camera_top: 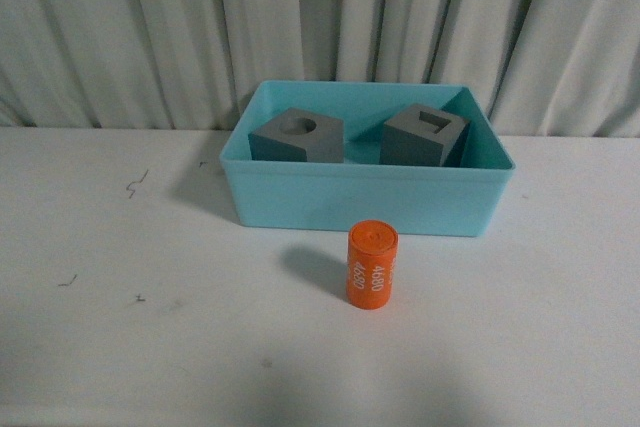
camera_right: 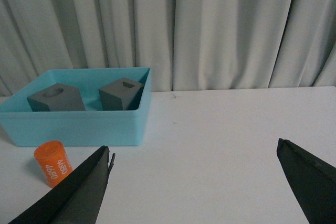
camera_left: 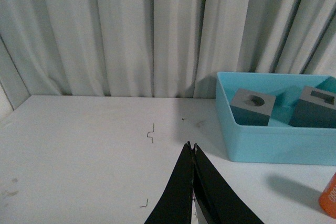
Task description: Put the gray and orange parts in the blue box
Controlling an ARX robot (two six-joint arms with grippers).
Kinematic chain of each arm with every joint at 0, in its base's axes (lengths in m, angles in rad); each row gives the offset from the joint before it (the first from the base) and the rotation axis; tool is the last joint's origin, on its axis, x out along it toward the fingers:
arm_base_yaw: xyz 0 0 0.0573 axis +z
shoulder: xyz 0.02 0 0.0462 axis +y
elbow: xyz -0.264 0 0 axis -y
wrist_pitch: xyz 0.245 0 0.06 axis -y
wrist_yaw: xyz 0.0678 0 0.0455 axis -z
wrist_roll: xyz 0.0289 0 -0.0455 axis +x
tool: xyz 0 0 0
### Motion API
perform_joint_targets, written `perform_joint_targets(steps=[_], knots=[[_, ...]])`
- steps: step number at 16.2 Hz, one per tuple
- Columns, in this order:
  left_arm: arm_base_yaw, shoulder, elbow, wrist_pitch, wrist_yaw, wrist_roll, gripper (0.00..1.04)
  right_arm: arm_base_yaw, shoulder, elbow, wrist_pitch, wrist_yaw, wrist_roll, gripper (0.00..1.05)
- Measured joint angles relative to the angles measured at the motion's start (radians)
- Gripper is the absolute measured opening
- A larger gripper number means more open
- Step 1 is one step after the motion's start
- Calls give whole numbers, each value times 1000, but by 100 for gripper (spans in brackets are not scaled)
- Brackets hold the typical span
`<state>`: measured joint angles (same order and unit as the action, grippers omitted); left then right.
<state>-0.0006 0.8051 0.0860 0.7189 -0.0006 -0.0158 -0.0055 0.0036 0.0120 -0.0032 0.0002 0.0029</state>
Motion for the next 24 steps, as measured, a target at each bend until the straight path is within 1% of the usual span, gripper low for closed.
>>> perform_joint_targets(steps=[1,2,8,12,16,21,23,24], knots=[[0,-42,-17,-34,0,0,2,0,0,0,0,0,0,98],[0,-46,-54,27,1,0,2,0,0,0,0,0,0,98],[0,-301,-76,-223,0,0,2,0,0,0,0,0,0,98],[0,-436,-76,-354,0,0,2,0,0,0,0,0,0,98],[0,-544,-76,-458,0,1,2,0,0,0,0,0,0,98],[0,-631,-76,-544,0,0,2,0,0,0,0,0,0,98],[0,-779,-76,-733,1,1,2,0,0,0,0,0,0,98],[0,-799,-70,-706,-2,1,2,0,0,0,-1,0,0,98]])
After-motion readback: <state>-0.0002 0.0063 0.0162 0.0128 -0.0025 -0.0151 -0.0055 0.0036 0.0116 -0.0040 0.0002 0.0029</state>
